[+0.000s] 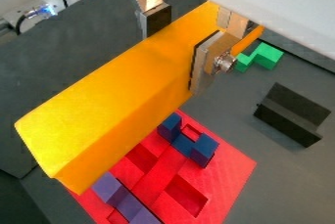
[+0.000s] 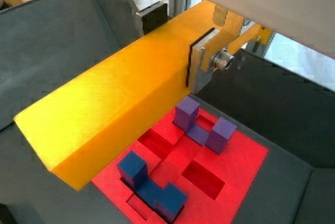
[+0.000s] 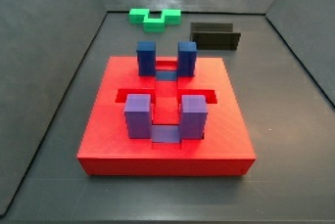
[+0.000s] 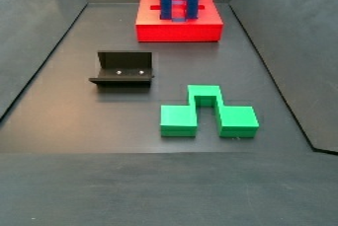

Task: Pick up the yellow object. Move up. Move to above the board. Insert the yellow object.
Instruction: Insert the yellow object.

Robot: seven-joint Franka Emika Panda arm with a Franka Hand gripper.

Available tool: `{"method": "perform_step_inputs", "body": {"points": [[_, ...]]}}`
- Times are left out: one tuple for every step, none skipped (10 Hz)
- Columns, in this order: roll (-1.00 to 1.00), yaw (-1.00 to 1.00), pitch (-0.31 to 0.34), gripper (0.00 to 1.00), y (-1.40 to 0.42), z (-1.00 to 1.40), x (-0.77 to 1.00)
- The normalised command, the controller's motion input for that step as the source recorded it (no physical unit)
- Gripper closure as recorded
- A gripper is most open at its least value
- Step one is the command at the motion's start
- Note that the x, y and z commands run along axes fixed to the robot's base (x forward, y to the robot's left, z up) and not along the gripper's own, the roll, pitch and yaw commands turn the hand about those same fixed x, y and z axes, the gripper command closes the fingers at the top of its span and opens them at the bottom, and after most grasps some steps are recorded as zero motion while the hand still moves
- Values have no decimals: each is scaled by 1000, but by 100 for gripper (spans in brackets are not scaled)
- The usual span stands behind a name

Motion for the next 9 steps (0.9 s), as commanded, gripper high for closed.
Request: {"method": "perform_step_inputs", "body": {"points": [[436, 91, 0, 100, -237, -491, 0], [429, 106, 0, 100, -243, -497, 0], [403, 111, 0, 100, -226, -546, 0], [227, 100, 0, 100, -89, -554, 97], [0, 57, 0, 100, 0, -577, 137], [-17, 86, 0, 100, 0, -577, 97], [-90, 23, 0, 100, 0, -526, 17], [-181, 0, 0, 100, 0, -457, 0], [-176, 0, 0, 100, 0, -417, -6]]}}
